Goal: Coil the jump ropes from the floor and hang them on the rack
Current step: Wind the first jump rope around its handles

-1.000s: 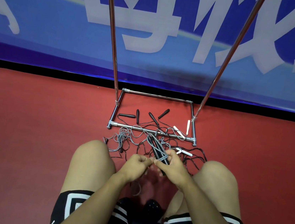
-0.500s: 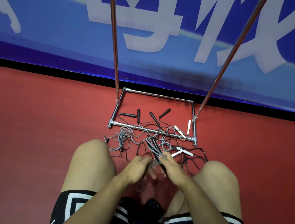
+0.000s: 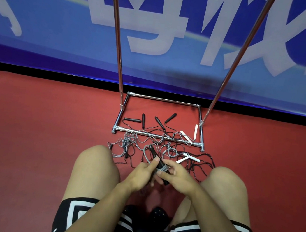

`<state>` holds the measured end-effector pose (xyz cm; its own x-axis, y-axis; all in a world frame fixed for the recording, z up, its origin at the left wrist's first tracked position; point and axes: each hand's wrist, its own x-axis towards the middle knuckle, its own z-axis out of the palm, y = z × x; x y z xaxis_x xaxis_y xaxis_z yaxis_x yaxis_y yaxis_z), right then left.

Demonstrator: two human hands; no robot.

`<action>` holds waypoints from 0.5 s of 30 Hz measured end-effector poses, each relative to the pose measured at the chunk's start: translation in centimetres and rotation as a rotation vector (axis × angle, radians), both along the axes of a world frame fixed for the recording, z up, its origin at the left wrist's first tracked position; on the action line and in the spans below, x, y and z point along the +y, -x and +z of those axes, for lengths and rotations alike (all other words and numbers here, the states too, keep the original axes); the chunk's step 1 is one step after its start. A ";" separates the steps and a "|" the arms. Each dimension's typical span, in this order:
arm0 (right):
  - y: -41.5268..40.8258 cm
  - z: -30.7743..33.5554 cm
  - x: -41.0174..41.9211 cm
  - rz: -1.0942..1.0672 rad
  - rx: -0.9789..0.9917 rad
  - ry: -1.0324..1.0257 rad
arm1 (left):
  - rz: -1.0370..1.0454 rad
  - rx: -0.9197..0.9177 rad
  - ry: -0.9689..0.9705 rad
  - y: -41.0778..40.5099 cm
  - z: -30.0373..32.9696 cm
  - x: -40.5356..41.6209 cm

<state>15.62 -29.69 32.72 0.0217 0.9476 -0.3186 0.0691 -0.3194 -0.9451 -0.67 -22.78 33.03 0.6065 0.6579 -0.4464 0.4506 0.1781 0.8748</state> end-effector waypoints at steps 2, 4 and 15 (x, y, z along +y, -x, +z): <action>-0.1 0.1 0.0 0.061 -0.009 -0.009 | -0.012 0.012 -0.023 0.0 -0.1 0.0; -0.2 0.1 0.1 0.080 -0.024 0.009 | -0.037 0.012 -0.030 0.1 -0.1 0.0; 0.0 -0.4 0.1 -0.014 -0.058 0.068 | -0.024 0.091 -0.065 0.3 -0.2 0.5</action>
<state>15.67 -29.58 32.35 0.0553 0.9234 -0.3797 0.1179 -0.3837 -0.9159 -1.00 -22.26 32.80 0.5811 0.6734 -0.4570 0.5323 0.1102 0.8393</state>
